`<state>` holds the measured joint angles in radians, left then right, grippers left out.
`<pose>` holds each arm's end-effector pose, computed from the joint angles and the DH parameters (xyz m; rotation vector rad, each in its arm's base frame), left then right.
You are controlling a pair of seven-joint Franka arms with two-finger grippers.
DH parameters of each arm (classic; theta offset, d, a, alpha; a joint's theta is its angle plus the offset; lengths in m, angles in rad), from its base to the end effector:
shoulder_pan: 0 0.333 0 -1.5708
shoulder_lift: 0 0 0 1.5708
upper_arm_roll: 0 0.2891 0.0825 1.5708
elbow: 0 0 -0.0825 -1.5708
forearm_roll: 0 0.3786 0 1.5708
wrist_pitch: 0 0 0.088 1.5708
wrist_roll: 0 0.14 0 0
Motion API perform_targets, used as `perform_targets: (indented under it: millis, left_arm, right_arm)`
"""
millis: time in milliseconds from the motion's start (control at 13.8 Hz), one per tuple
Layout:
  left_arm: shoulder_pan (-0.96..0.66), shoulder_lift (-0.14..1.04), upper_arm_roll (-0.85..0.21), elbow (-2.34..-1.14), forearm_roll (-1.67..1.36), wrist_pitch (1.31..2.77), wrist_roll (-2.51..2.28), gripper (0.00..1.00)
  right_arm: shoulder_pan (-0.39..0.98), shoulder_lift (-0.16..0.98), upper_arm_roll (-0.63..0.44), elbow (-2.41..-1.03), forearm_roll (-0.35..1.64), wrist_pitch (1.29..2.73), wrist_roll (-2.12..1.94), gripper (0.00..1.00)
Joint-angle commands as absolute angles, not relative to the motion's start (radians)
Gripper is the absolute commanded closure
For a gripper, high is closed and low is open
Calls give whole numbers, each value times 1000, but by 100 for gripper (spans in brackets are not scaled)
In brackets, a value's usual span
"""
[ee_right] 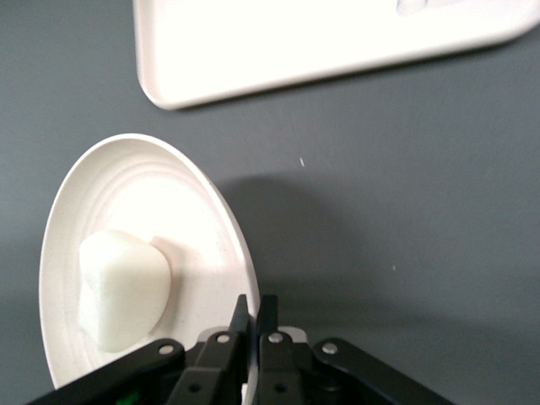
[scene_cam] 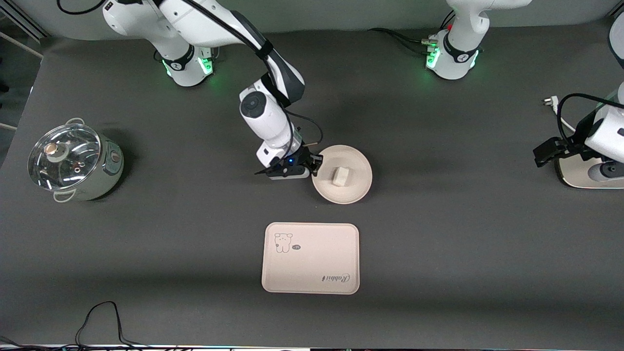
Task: Place bun in plate and plate on tray
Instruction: 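Carry the plate with the right gripper onto the rabbit tray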
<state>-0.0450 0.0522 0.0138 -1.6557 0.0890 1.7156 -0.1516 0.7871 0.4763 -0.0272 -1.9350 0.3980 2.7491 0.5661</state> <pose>0.5730 -0.0068 0.5086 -3.0493 -0.1646 -0.0241 0.4766 0.4388 0.2210 -2.7647 0.1992 -0.1961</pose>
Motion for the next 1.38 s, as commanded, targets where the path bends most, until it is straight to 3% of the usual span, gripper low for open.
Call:
perform_targets:
  millis: [0, 291, 509, 1018, 1309]
  left_arm:
    - [0, 94, -55, -1612, 80, 1675, -159, 0]
    - [9, 103, -75, -1612, 86, 1655, -146, 0]
    - [2, 104, -75, -1612, 89, 1641, -158, 0]
    - [9, 118, -75, -1612, 92, 1635, -140, 0]
    - [11, 123, -74, -1612, 92, 1635, -138, 0]
  right_arm:
    - [795, 425, -89, -1847, 419, 2645, 560, 100]
    - [785, 471, -221, -1558, 403, 2440, 525, 100]
    - [715, 549, -252, -1344, 403, 2329, 509, 100]
    - [585, 829, -241, -1137, 419, 2341, 359, 100]
    - [574, 966, -183, -1109, 422, 2450, 362, 100]
